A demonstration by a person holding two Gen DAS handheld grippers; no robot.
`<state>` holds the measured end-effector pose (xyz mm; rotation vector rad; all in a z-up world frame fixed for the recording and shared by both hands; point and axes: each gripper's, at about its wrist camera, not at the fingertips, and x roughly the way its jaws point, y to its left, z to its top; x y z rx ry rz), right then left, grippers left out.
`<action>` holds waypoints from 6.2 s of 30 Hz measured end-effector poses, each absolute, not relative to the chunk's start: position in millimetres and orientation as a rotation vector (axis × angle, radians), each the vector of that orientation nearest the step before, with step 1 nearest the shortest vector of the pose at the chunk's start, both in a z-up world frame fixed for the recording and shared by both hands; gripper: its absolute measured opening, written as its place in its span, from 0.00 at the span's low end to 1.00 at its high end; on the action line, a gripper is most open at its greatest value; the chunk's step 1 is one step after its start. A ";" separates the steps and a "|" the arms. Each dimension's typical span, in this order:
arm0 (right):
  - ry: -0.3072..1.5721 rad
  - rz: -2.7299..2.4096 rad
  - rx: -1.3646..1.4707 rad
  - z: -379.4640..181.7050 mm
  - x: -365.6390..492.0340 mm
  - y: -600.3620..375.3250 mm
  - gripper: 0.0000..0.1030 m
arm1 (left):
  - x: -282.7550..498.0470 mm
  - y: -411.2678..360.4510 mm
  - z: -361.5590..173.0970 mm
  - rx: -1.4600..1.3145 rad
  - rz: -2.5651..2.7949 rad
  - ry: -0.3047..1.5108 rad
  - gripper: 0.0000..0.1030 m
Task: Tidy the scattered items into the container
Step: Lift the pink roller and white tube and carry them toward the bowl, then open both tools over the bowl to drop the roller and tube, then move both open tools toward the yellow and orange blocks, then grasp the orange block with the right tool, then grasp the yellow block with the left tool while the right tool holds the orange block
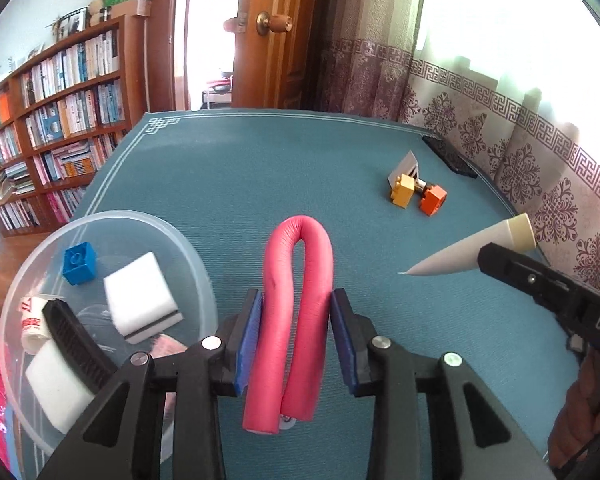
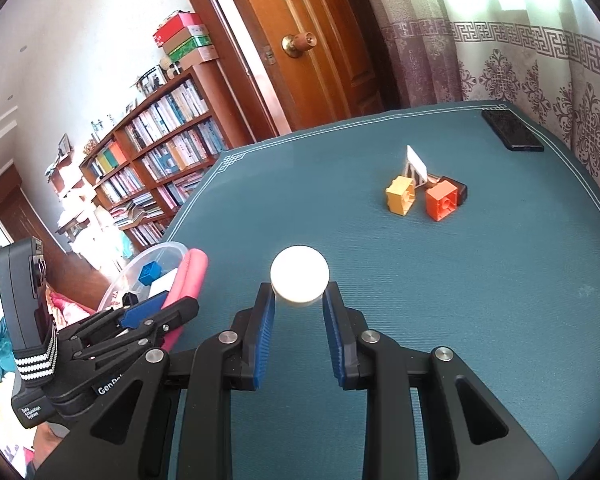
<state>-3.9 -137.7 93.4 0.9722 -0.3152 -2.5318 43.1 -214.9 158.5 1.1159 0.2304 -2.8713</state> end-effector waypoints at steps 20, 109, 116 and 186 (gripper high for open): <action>-0.160 -2.150 1.007 97.7 14.1 -278.3 0.26 | 91.6 -343.3 155.5 0.967 -2.619 0.388 0.38; -0.400 -2.596 1.177 30.4 -165.7 -39.4 0.45 | -95.6 -152.0 139.1 1.334 -2.848 0.158 0.81; -0.327 -2.631 1.153 26.4 -177.3 -47.9 0.44 | -105.9 -154.9 132.3 1.352 -2.823 0.168 0.81; -0.260 -2.755 1.092 35.5 -150.8 -36.2 0.33 | -134.3 -149.4 133.5 1.209 -2.884 0.191 0.64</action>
